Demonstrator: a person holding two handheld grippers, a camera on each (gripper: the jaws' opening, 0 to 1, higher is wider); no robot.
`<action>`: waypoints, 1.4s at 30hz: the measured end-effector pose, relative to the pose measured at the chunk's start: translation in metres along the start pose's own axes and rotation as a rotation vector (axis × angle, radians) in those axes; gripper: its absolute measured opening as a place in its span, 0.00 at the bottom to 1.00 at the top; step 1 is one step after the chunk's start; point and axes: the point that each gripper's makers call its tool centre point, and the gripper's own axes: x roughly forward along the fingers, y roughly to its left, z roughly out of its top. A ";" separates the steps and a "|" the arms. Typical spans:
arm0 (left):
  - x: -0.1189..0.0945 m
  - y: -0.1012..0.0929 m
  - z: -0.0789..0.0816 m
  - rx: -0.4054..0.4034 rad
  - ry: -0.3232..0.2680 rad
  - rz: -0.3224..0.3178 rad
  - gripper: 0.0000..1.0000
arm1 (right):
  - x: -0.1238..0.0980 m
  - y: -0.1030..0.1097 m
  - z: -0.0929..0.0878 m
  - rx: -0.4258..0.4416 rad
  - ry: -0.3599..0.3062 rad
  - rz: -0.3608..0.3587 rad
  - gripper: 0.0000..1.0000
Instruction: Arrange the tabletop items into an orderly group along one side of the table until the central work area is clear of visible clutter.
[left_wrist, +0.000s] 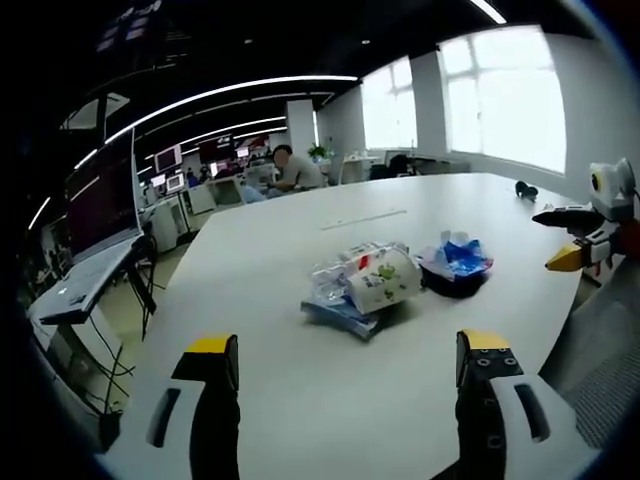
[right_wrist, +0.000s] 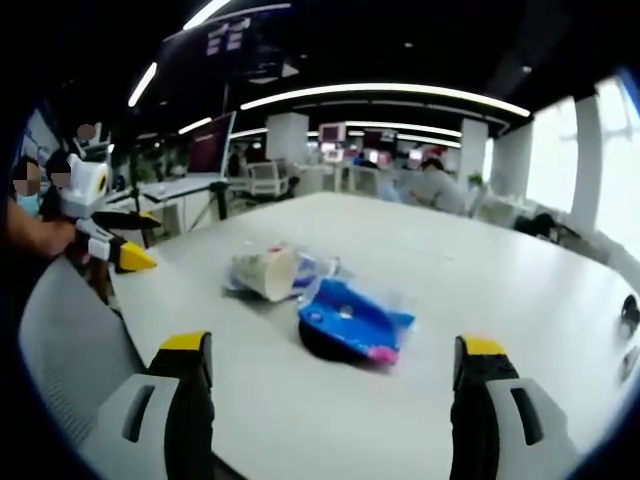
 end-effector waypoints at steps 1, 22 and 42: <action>0.000 0.000 -0.001 0.000 0.002 0.000 0.89 | 0.000 0.000 0.000 -0.001 0.000 -0.001 0.98; 0.001 0.004 0.000 -0.022 0.001 0.006 0.88 | 0.000 -0.002 0.000 0.014 -0.002 -0.007 0.98; 0.004 0.002 0.000 -0.013 0.028 0.017 0.87 | 0.005 -0.004 0.000 0.005 0.018 0.027 0.97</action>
